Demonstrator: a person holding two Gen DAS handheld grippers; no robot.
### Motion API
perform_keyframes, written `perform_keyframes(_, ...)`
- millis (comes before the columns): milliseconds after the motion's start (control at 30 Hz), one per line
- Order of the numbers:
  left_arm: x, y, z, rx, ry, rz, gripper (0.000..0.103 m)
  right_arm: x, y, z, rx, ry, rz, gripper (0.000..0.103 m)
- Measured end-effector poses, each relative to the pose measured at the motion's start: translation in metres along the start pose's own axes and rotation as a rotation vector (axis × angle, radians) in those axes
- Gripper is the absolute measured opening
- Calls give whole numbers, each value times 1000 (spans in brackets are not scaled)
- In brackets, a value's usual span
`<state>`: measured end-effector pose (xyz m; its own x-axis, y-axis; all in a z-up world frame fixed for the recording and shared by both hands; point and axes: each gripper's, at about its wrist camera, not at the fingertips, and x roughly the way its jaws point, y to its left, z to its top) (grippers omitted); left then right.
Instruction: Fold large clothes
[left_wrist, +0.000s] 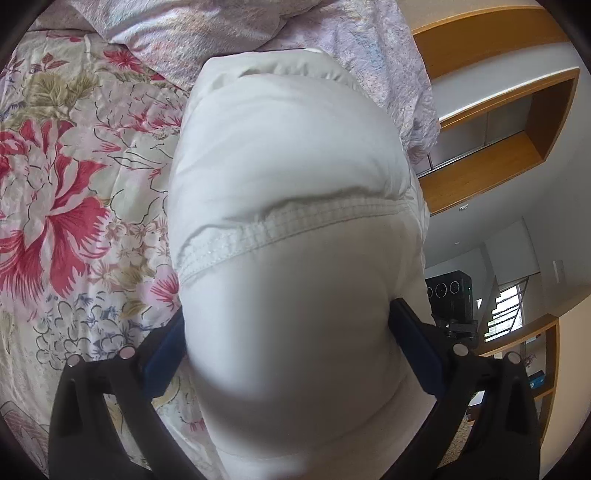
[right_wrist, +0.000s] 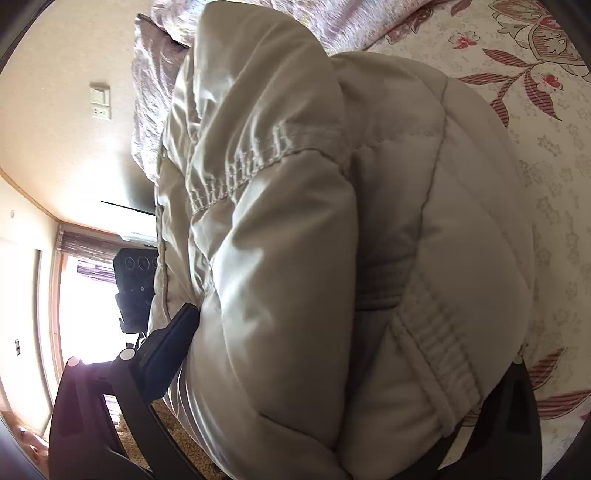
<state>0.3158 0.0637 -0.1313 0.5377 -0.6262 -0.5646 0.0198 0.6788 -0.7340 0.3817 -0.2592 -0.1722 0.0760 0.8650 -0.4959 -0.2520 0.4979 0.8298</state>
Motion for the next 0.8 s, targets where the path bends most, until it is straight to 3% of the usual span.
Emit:
perform_keyframes(100, -5, -1, 1, 1, -9, -21, 92, -1, 0, -5, -17, -12, 47, 98)
perform_keyframes(400, -25, 0, 0, 15, -45, -55, 83, -2, 10, -12, -73, -45, 156, 94)
perform_keyframes(600, -64, 4, 15, 20, -136, -67, 78, 18, 53, 9, -149, -42, 179, 90)
perform_keyframes(800, -107, 23, 31, 11, -232, -25, 78, 51, 89, 40, -211, -14, 180, 89)
